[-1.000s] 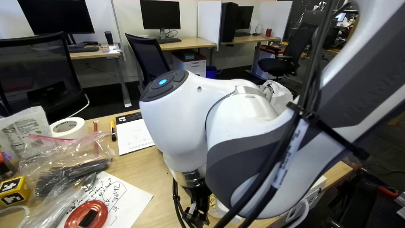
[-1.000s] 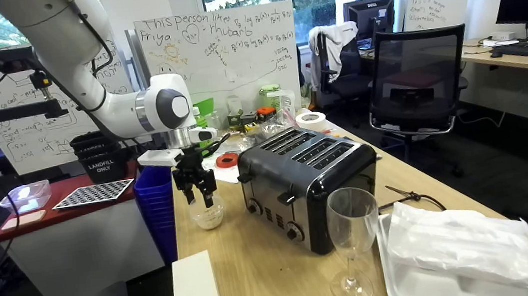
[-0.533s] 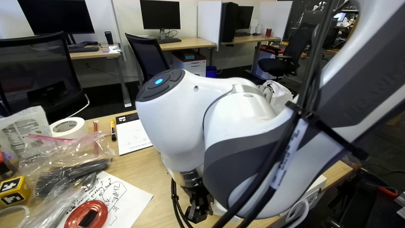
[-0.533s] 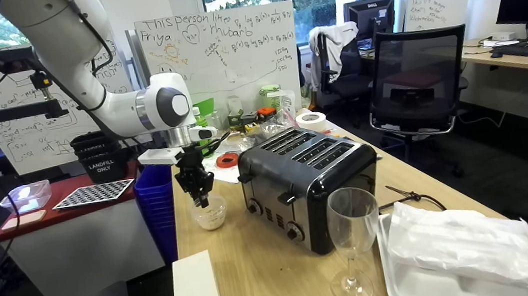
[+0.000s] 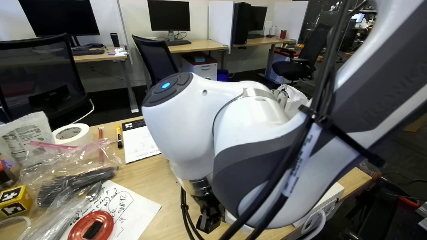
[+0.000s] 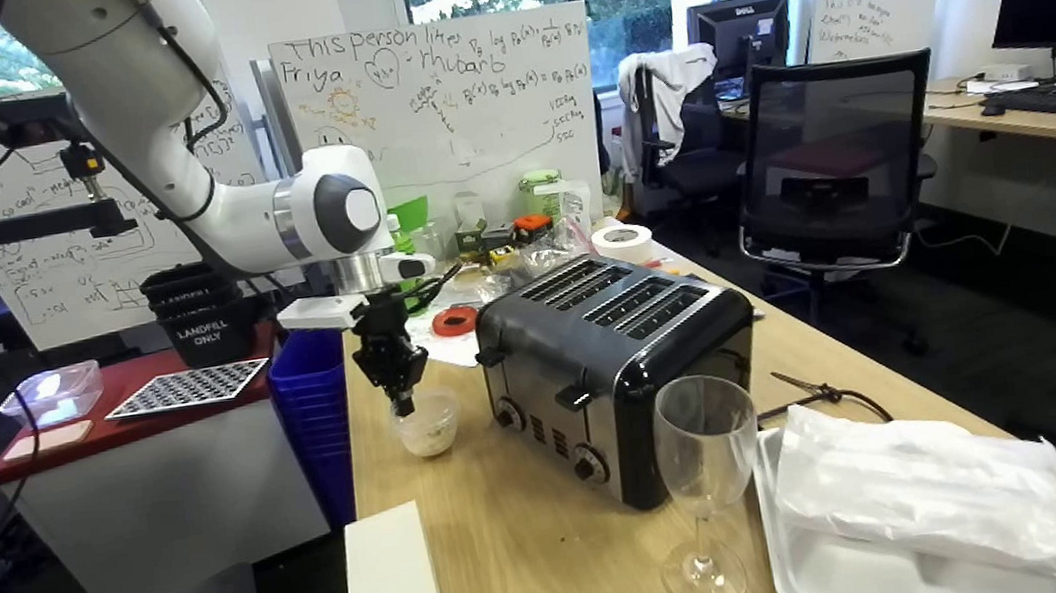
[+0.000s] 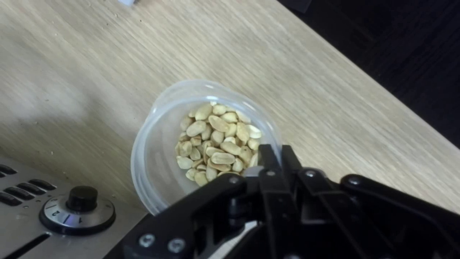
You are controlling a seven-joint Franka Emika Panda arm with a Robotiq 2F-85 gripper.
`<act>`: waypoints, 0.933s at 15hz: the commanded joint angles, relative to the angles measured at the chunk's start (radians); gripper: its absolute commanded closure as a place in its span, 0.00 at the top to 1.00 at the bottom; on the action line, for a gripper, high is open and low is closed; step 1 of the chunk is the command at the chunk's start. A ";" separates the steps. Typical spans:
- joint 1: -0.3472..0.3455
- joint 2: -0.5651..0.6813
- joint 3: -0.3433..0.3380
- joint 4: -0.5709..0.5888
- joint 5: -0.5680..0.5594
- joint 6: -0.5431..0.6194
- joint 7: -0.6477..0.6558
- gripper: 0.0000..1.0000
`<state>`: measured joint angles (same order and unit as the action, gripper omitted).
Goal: Pour the contents in the small clear bowl on the left into the glass on the right
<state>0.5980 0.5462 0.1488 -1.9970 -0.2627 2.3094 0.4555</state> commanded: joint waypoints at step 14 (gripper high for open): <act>-0.183 -0.269 0.128 -0.266 0.369 0.270 -0.127 0.02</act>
<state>0.4741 0.3584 0.2262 -2.1706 0.0189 2.4965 0.3937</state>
